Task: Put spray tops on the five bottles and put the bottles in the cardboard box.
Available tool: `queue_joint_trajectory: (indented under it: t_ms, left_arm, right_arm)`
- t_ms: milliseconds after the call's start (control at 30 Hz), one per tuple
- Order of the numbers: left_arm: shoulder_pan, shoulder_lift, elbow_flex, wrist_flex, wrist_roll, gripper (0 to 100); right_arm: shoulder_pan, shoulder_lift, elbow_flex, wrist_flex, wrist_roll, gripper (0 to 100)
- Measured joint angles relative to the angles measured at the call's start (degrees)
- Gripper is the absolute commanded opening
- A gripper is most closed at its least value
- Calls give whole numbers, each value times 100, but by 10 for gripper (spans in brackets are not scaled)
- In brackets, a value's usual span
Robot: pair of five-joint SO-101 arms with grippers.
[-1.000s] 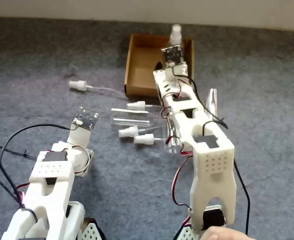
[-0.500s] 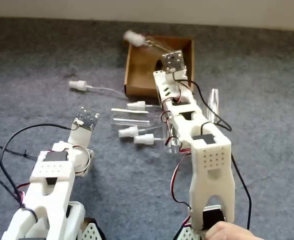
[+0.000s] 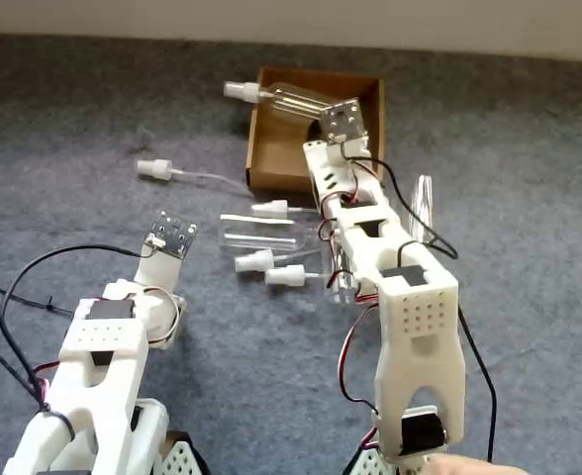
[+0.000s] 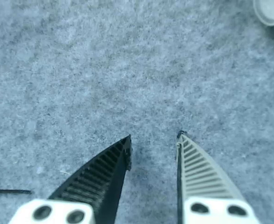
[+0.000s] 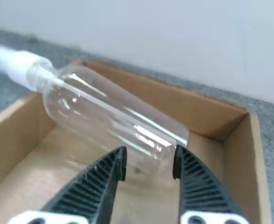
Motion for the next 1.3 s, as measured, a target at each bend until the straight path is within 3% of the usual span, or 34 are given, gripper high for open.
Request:
queue_joint_trajectory:
  t_ms: [333, 500, 767, 933, 1300]
  left_arm:
    - [97, -26, 35, -9, 0, 154]
    - [97, -26, 35, -9, 0, 153]
    - [97, -35, 185, -35, -9, 153]
    - [97, -35, 185, -35, -9, 153]
    - [97, -35, 185, -35, -9, 153]
  right_arm:
    - [9, -2462, 0, 3842, 703, 153]
    - [9, -3024, 0, 4132, 1284, 153]
    - [-53, -3007, 0, 4149, 1345, 166]
    - [-378, -2057, -853, 4167, 1987, 270]
    - [-316, 2532, -5495, 4167, 2629, 273]
